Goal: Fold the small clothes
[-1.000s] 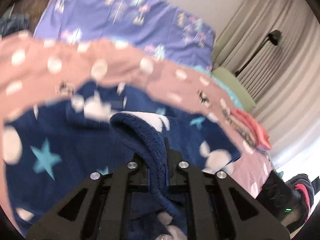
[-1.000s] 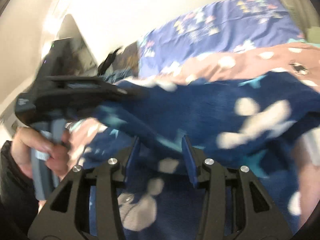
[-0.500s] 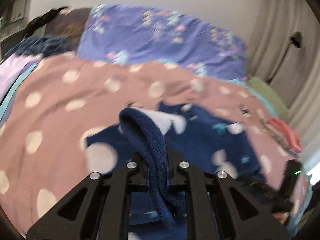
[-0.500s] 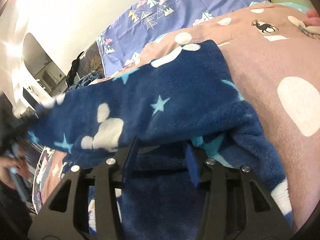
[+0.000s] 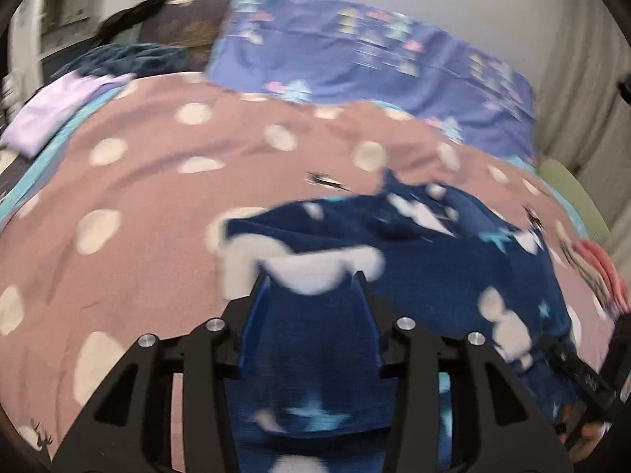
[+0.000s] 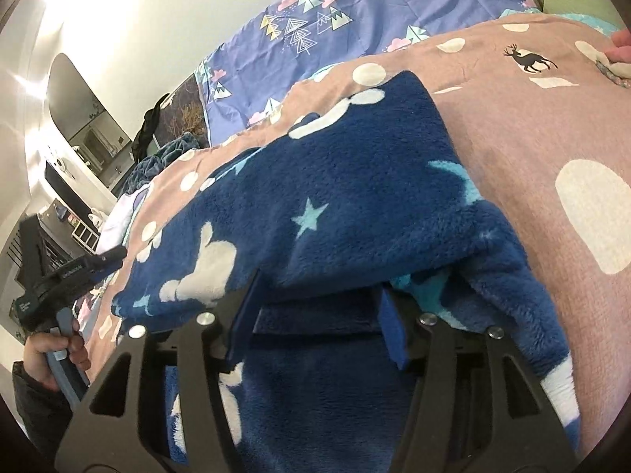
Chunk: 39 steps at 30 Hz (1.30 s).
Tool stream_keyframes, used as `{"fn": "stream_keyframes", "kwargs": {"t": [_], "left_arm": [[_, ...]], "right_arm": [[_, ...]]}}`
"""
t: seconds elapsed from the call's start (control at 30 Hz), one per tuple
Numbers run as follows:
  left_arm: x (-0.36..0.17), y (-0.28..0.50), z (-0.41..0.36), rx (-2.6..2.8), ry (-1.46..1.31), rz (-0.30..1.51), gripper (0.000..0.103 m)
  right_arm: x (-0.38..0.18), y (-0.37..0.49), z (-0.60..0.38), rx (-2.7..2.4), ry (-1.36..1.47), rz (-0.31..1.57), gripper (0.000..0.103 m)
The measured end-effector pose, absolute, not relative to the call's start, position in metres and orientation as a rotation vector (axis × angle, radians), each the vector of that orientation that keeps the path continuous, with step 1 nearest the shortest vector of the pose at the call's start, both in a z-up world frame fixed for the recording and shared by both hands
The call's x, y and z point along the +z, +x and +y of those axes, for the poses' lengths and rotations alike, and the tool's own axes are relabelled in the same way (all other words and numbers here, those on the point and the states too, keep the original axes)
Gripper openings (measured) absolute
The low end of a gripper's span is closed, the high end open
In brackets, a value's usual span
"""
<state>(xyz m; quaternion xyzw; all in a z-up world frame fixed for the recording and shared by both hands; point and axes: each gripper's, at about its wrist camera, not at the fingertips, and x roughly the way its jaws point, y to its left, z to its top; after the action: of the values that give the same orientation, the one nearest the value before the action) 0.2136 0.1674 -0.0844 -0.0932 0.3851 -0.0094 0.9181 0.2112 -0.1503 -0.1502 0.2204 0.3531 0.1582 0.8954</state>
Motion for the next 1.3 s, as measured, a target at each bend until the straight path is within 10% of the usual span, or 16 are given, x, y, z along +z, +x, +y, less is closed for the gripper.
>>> {"fn": "stream_keyframes", "kwargs": {"t": [0.27, 0.43, 0.63, 0.93, 1.03, 1.13, 1.3], "left_arm": [[-0.125, 0.218, 0.128, -0.025, 0.005, 0.854, 0.056], [-0.066, 0.226, 0.132, -0.152, -0.177, 0.731, 0.056], [-0.083, 0.303, 0.109, -0.136, -0.098, 0.833, 0.057], [-0.128, 0.353, 0.124, -0.264, -0.318, 0.931, 0.061], [-0.128, 0.360, 0.115, -0.277, -0.294, 0.950, 0.017], [-0.130, 0.356, 0.117, -0.216, -0.267, 0.950, 0.009], [-0.146, 0.332, 0.129, -0.176, -0.256, 0.855, 0.009]], "right_arm": [[-0.109, 0.195, -0.114, 0.432, 0.151, 0.829, 0.054], [-0.032, 0.201, -0.106, 0.388, 0.021, 0.558, 0.053], [-0.128, 0.287, -0.117, 0.176, 0.022, 0.934, 0.038], [-0.068, 0.315, -0.126, 0.317, 0.221, 0.786, 0.056], [-0.075, 0.369, -0.112, 0.282, 0.226, 0.874, 0.056], [-0.116, 0.406, -0.115, 0.224, 0.286, 1.001, 0.002], [-0.141, 0.382, -0.122, 0.167, 0.265, 0.898, 0.000]]}}
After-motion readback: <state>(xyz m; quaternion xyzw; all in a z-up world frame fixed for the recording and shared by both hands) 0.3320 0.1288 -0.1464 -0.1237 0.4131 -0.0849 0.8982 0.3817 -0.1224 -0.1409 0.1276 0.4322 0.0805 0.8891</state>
